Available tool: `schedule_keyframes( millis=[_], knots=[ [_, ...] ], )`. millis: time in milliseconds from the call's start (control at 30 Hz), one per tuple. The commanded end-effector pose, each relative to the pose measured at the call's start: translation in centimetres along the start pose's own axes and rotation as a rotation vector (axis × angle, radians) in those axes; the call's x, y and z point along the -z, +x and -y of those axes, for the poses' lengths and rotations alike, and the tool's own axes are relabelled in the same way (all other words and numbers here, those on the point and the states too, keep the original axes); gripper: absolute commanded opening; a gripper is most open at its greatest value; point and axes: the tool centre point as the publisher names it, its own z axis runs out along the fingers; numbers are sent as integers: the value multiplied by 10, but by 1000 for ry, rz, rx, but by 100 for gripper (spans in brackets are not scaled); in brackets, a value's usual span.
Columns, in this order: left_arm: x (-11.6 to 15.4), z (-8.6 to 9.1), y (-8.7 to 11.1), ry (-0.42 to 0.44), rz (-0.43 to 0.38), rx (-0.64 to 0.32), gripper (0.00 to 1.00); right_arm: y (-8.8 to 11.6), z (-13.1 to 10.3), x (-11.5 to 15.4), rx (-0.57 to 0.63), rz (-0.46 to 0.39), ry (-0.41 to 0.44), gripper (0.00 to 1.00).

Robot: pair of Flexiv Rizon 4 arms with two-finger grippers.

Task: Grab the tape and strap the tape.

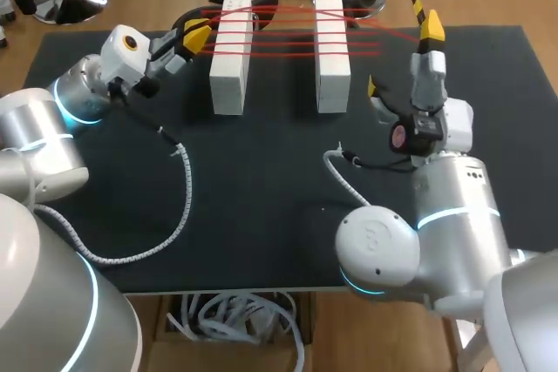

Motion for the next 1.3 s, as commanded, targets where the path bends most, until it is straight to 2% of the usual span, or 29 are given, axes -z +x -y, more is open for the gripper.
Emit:
schedule_keyframes(
  millis=[33, 400, 700, 767, 800, 867, 967, 1300],
  knots=[
    [1, -1, 0, 3, 0, -2, 0, 0, 6, -12, 7, 11, -111, 100],
    [1, -1, 0, 3, 0, -2, 0, 9, 9, -38, 32, 7, -101, 100],
    [1, -1, 0, 3, 0, -2, 0, 23, 4, -44, 38, -22, -105, 100],
    [1, -1, 0, 3, 0, -2, 0, 25, 4, -44, 37, -26, -103, 79],
    [1, -1, 0, 3, 0, -2, 0, 26, 4, -44, 36, -27, -102, 55],
    [1, -1, 0, 3, 0, -2, 0, 27, 3, -44, 35, -30, -100, 44],
    [1, -1, 0, 3, 0, -2, 0, 29, 1, -43, 35, -29, -96, 40],
    [1, -1, 0, 3, 0, -2, 0, 30, -8, -45, 52, -25, -105, 41]
  ],
)
